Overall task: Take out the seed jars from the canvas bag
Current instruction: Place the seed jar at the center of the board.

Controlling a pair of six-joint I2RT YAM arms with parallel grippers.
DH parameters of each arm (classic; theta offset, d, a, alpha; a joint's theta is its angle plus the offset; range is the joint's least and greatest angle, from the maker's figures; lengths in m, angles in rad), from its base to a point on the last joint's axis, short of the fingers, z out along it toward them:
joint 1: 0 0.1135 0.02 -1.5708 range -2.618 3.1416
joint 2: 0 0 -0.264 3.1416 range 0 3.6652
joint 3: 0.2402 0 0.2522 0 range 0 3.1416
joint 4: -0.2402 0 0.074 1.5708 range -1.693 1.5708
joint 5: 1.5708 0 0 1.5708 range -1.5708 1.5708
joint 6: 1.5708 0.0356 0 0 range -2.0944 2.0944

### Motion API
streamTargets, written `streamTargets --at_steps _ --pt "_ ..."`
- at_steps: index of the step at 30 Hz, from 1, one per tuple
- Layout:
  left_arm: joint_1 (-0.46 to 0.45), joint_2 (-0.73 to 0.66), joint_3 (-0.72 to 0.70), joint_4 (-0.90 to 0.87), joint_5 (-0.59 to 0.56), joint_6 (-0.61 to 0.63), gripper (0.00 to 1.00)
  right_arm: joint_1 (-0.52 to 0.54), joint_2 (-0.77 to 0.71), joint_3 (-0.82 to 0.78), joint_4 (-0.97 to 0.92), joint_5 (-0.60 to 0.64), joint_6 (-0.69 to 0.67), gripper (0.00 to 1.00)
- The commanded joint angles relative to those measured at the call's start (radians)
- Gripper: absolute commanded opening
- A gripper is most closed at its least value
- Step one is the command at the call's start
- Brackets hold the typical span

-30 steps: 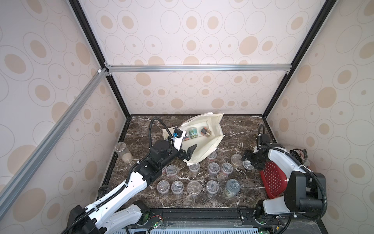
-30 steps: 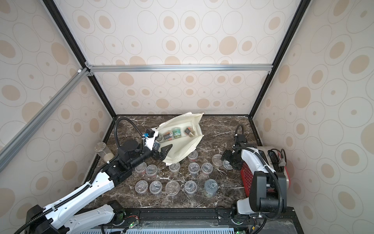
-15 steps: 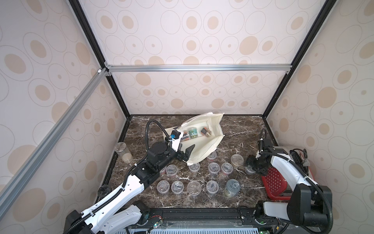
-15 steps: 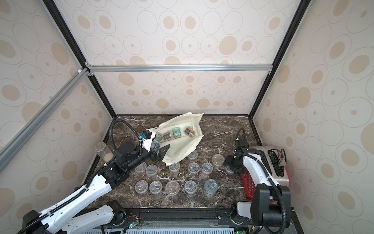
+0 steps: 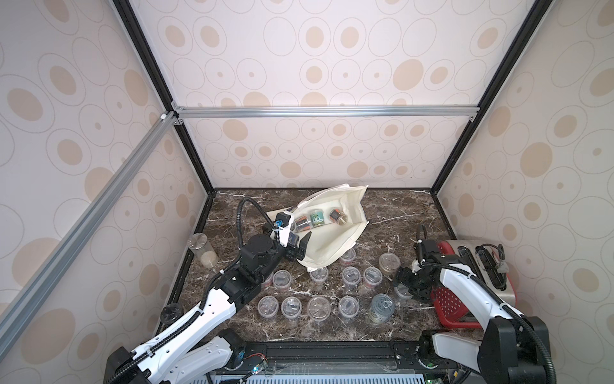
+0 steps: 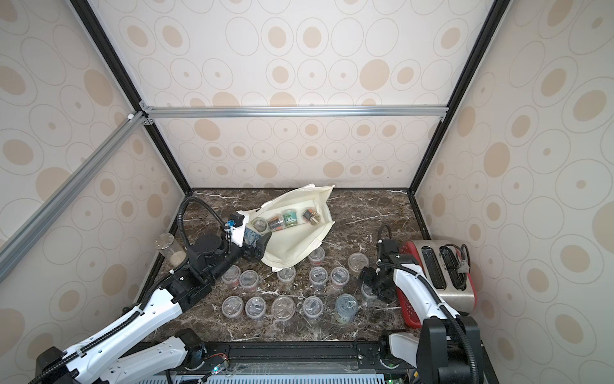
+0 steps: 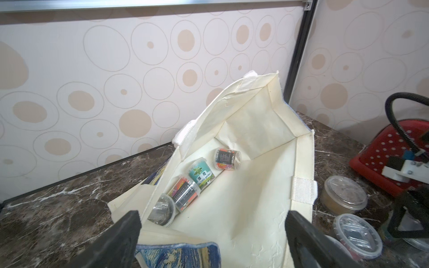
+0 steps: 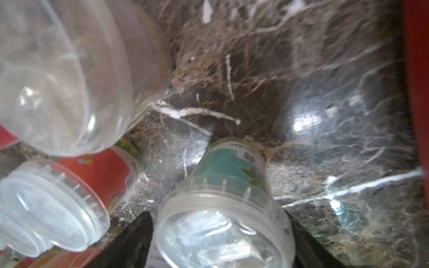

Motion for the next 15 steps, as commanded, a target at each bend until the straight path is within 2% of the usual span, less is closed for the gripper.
streamTargets --at_steps 1,2,7,10,12,15 --pt "0.001 0.035 0.046 -0.066 -0.102 -0.081 0.98 0.052 -0.054 0.035 -0.06 0.075 0.085 0.95" --pt "0.003 0.045 0.055 -0.085 -0.115 -0.097 0.98 0.065 -0.076 0.045 -0.078 0.104 0.099 1.0" --pt "0.007 0.068 0.076 -0.135 -0.116 -0.101 0.98 0.087 -0.2 0.15 -0.177 0.21 0.095 1.0" --pt "0.009 0.064 0.058 -0.14 -0.115 -0.13 0.98 0.133 -0.241 0.243 -0.171 0.243 0.076 0.98" --pt "0.008 0.062 0.054 -0.147 -0.113 -0.16 0.98 0.202 -0.229 0.321 -0.164 0.274 0.062 0.97" --pt "0.009 0.055 0.059 -0.165 -0.097 -0.187 0.98 0.369 -0.159 0.461 -0.152 0.353 0.032 0.97"
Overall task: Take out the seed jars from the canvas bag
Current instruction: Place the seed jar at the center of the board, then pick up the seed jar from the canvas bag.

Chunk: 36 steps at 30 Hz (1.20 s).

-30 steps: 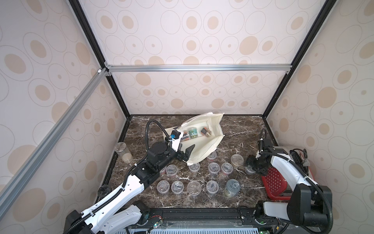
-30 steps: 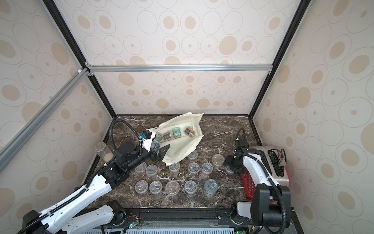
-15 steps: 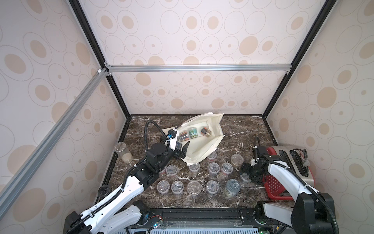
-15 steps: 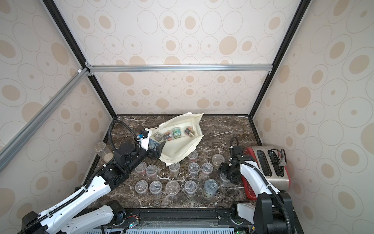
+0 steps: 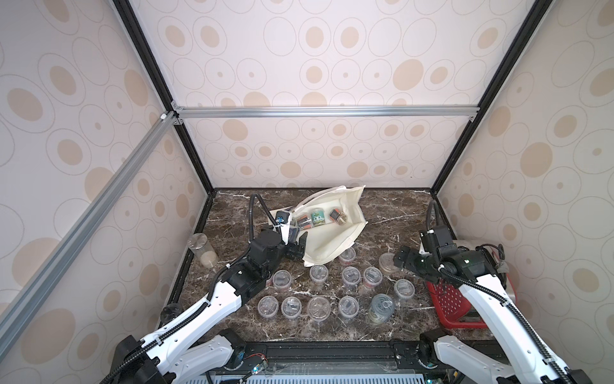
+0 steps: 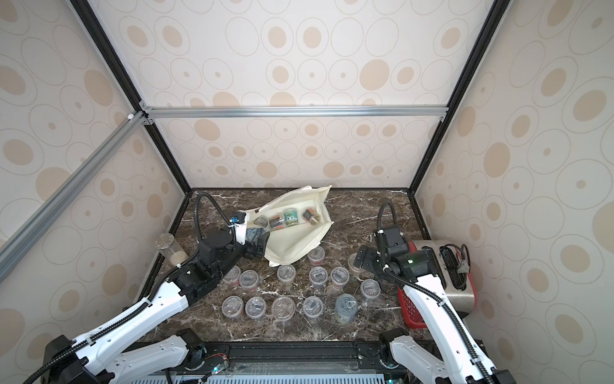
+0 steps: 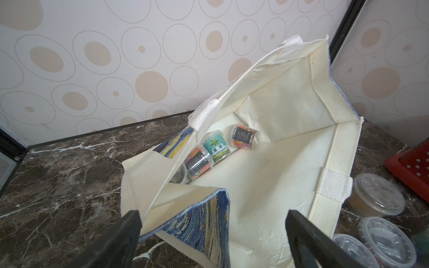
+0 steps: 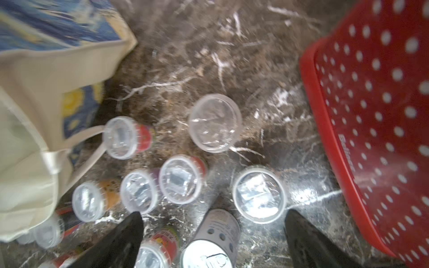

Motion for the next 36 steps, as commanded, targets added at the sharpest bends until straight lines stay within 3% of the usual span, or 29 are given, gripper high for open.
streamTargets --at_steps 1,8,11,17,21,25,30,36 --pt "0.005 -0.018 0.026 -0.058 0.005 -0.056 0.98 0.15 0.076 0.134 -0.007 0.116 -0.035 0.97" --pt "0.007 -0.109 -0.009 -0.032 0.01 -0.047 0.98 0.465 0.306 0.303 0.226 0.188 -0.188 0.94" --pt "0.008 -0.14 -0.009 -0.058 -0.012 -0.039 0.98 0.531 0.451 0.325 0.371 0.147 -0.247 0.94" --pt "0.009 -0.193 -0.005 -0.141 -0.052 -0.038 0.98 0.534 0.683 0.36 0.553 0.109 -0.226 0.94" --pt "0.013 -0.221 -0.026 -0.175 -0.066 -0.048 0.98 0.533 0.794 0.363 0.664 0.084 -0.318 0.96" --pt "0.014 -0.224 -0.012 -0.21 -0.056 -0.038 0.98 0.523 0.889 0.403 0.694 0.099 -0.404 0.99" --pt "0.022 -0.221 0.006 -0.238 -0.005 -0.053 0.98 0.463 1.03 0.536 0.645 -0.019 -0.451 0.97" --pt "0.028 -0.248 0.0 -0.263 0.006 -0.065 0.98 0.421 1.122 0.593 0.69 -0.016 -0.548 0.94"
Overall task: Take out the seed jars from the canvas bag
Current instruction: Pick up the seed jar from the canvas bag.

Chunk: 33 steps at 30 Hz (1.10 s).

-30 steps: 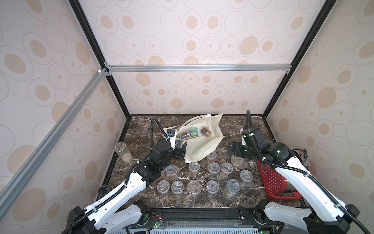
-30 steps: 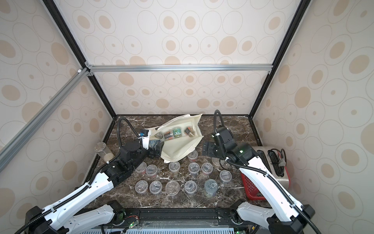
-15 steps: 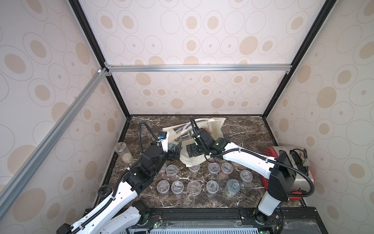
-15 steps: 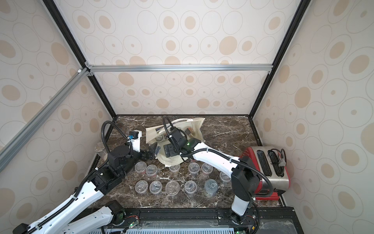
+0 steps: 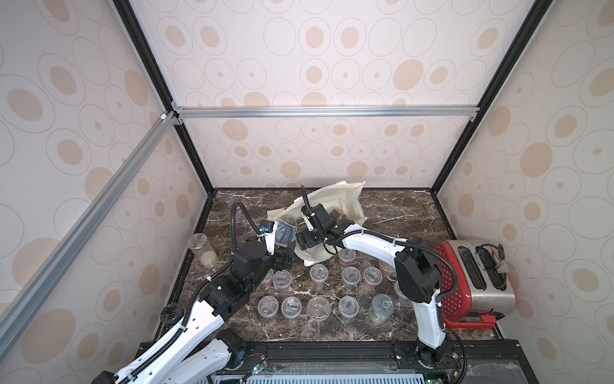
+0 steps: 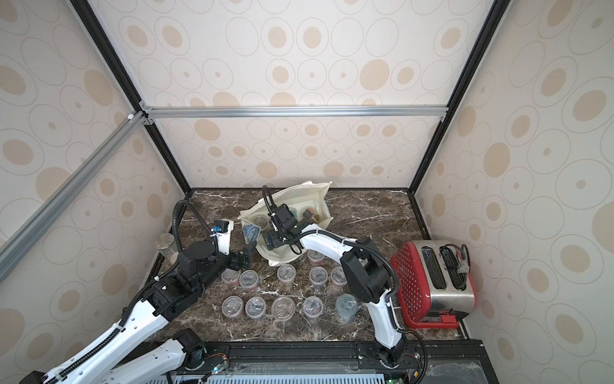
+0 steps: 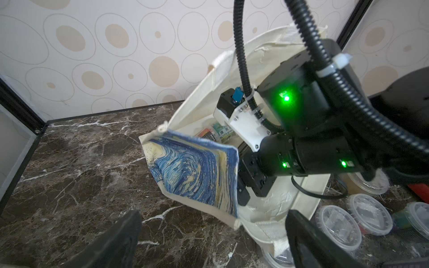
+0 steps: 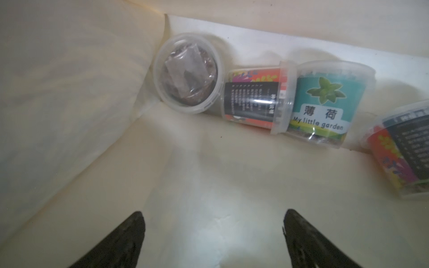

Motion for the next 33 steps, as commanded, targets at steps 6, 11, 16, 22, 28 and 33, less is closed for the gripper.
streamTargets --at_steps 6,11,16,22,28,33 --pt "0.01 -0.062 0.002 -0.016 0.015 -0.041 0.98 -0.023 0.117 0.108 0.032 -0.035 -0.205 0.93" --pt "0.011 -0.028 -0.042 0.069 0.105 -0.148 0.98 -0.036 0.193 0.199 -0.005 -0.034 -0.216 0.93" --pt "0.01 -0.004 -0.063 0.124 0.143 -0.148 0.98 -0.051 0.266 0.318 -0.079 -0.028 -0.197 0.94" --pt "0.011 0.042 -0.071 0.183 0.044 -0.213 0.98 -0.051 0.326 0.432 -0.182 -0.012 -0.199 0.96" --pt "0.011 0.16 -0.012 0.272 -0.051 -0.224 0.98 -0.049 0.27 0.351 -0.115 -0.023 -0.201 0.96" --pt "0.012 0.301 0.057 0.257 -0.183 -0.191 0.96 -0.049 0.255 0.346 -0.114 -0.031 -0.205 0.96"
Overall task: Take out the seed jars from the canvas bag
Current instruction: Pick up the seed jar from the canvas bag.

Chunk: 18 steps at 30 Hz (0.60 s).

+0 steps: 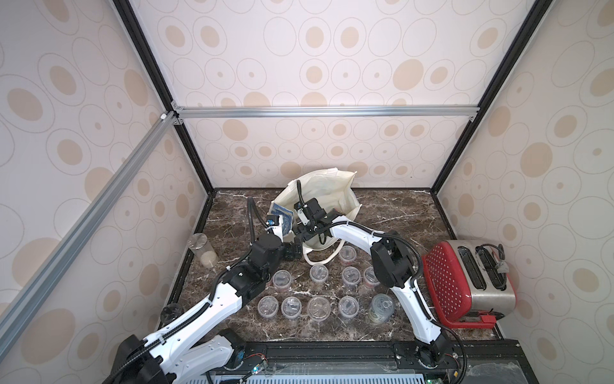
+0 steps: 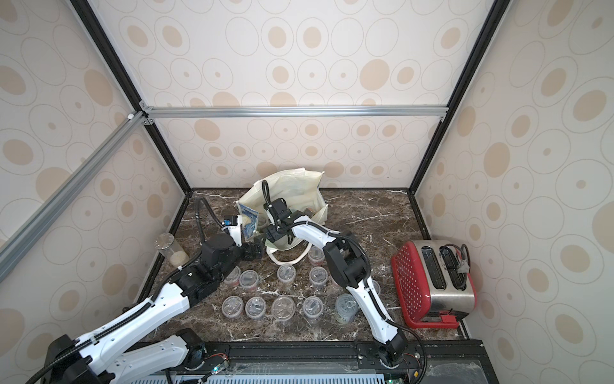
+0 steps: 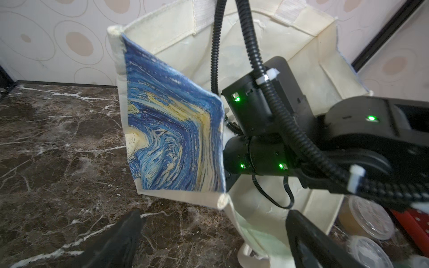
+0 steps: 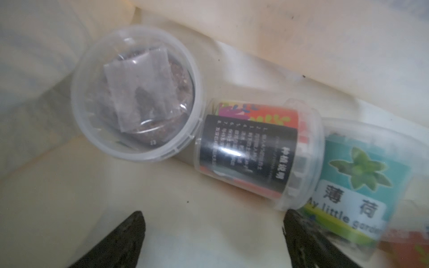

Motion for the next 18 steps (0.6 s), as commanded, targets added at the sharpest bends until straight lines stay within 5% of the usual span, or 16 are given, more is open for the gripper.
streamTargets --at_steps 1,4,10,18 --pt "0.008 0.064 0.064 0.043 -0.158 0.025 0.91 0.001 -0.054 -0.012 -0.004 -0.008 -0.02 0.96" --pt "0.007 0.099 0.056 0.043 -0.235 0.071 0.8 0.001 -0.068 -0.026 0.006 -0.009 -0.04 0.97" --pt "0.007 0.052 -0.03 0.051 -0.192 0.053 0.37 -0.009 -0.091 -0.047 0.056 -0.008 -0.105 0.99" --pt "0.007 -0.036 -0.12 0.047 -0.004 -0.036 0.22 -0.017 0.012 0.116 -0.044 0.015 -0.126 0.99"
